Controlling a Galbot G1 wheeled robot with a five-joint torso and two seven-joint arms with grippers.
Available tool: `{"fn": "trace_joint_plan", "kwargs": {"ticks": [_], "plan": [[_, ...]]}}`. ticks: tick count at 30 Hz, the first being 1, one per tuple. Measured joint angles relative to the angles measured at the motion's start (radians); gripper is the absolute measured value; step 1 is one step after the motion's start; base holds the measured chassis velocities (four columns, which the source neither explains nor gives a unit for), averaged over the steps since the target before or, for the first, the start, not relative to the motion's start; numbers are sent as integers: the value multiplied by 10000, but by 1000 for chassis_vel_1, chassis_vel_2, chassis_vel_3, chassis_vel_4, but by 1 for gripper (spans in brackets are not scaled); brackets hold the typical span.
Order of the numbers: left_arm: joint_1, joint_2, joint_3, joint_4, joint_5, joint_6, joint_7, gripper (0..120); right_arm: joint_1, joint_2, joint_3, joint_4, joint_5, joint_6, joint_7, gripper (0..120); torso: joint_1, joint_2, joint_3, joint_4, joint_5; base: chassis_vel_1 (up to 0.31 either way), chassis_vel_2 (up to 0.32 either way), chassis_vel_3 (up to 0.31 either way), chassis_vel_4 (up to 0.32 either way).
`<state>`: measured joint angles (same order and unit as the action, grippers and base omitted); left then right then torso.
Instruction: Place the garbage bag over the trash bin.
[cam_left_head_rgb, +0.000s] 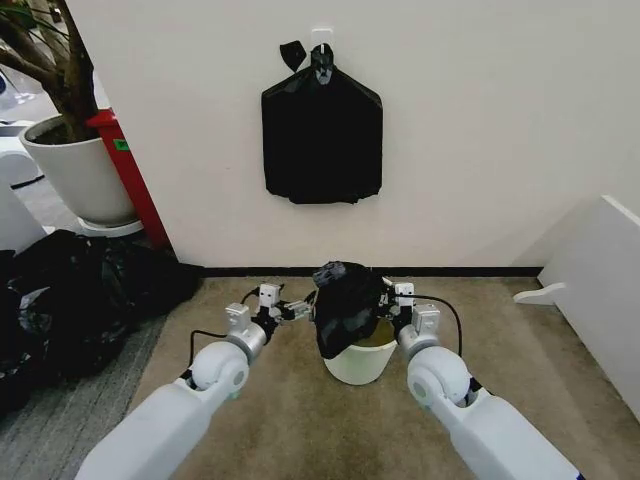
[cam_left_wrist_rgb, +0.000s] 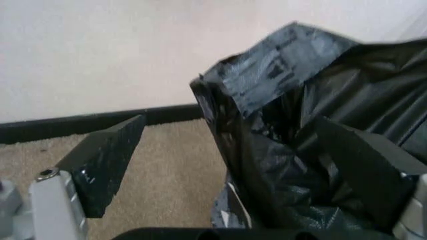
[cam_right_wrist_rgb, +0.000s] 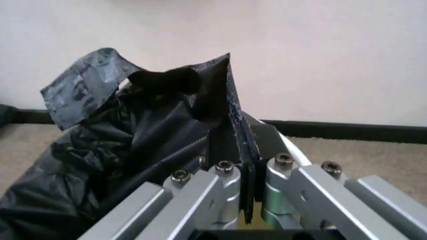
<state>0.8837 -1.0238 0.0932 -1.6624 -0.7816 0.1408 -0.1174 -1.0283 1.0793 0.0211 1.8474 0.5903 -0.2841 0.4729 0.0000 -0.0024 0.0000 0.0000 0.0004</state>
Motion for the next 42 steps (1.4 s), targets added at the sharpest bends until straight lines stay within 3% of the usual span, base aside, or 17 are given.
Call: {"fn": "trace_joint_plan", "kwargs": {"ticks": [11, 30, 33, 34, 36, 41, 42], "plan": [[-1020, -821, 958, 219, 324, 1305, -1813, 100, -47, 115, 26, -70, -325, -80, 64, 0, 0, 0, 0, 0, 1, 0, 0, 0, 0], [-1632, -2287, 1707, 1176, 335, 2748, -3290, 90, -131, 66, 150, 94, -286, -187, 119, 0, 0, 0, 0, -2, 2, 0, 0, 0, 0], [-1717, -2461, 1745, 1378, 408, 2902, -3578, 79, -140, 78, 130, 122, -282, -190, 118, 0, 0, 0, 0, -1, 1, 0, 0, 0, 0], [-1745, -2524, 1749, 1459, 424, 2972, -3693, 69, -142, 82, 123, 134, -281, -191, 119, 0, 0, 0, 0, -1, 0, 0, 0, 0, 0], [-1751, -2537, 1750, 1475, 425, 2986, -3715, 69, -143, 82, 121, 136, -280, -191, 119, 0, 0, 0, 0, -2, 0, 0, 0, 0, 0], [-1846, -2771, 1727, 1787, 450, 3329, -4107, 44, -156, 92, 102, 174, -278, -191, 118, 0, 0, 3, -1, -1, 0, 0, 0, 0, 0], [-1846, -2771, 1727, 1787, 450, 3329, -4107, 44, -156, 92, 102, 174, -278, -191, 118, 0, 0, 3, -1, -1, 0, 0, 0, 0, 0]]}}
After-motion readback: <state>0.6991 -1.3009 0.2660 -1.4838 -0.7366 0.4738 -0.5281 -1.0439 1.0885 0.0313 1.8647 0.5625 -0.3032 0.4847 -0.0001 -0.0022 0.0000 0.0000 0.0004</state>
